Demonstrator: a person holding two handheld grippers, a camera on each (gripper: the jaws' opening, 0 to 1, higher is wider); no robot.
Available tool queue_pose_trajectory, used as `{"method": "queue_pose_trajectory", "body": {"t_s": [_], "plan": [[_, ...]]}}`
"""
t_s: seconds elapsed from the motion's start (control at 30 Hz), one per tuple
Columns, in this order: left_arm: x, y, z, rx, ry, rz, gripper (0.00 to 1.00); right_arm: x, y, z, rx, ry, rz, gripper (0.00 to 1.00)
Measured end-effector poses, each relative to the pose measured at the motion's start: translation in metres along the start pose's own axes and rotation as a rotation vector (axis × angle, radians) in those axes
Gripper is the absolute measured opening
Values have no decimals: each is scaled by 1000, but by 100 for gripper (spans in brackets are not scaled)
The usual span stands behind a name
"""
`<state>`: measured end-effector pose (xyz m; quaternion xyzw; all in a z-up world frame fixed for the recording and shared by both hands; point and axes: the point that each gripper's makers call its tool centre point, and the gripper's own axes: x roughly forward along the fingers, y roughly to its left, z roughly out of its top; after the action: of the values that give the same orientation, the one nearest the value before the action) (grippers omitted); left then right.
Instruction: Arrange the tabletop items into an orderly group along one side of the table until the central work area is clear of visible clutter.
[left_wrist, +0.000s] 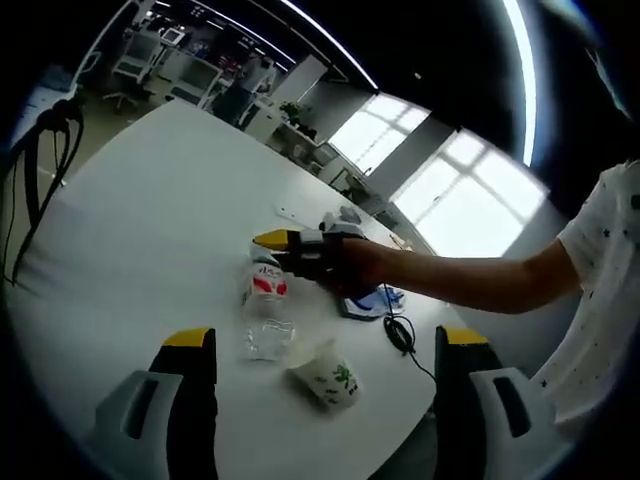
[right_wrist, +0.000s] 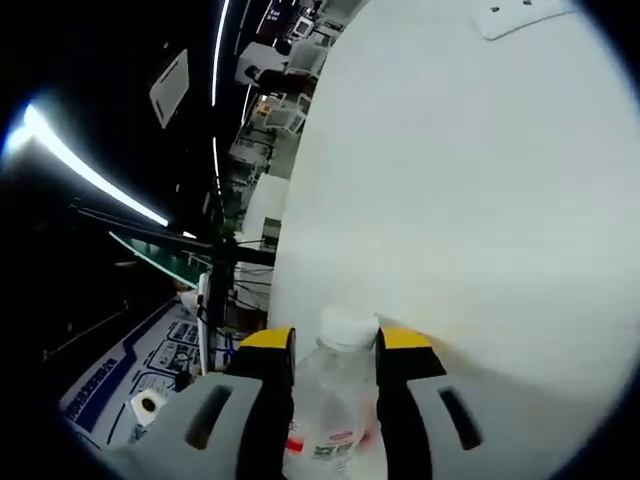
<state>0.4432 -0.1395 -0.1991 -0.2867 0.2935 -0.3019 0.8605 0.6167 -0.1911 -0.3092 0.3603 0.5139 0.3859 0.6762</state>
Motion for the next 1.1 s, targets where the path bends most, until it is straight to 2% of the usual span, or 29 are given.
{"method": "queue_pose_trajectory", "body": {"t_s": [0.23,0.47,0.87,1.1], "plan": [[3,4,0,-4,-1,-2,92,1,-6,0,17,-8,-15,21],[6,6,-1,-5,2,-2,92,1,-3,-2,6,-10,-22,20],[6,8,-1,7,6,0,91,-1,12,-2,-63,-16,-6,20],[16,8,6,22,12,-14,91,-3,24,-1,-133,-17,4,20]]}}
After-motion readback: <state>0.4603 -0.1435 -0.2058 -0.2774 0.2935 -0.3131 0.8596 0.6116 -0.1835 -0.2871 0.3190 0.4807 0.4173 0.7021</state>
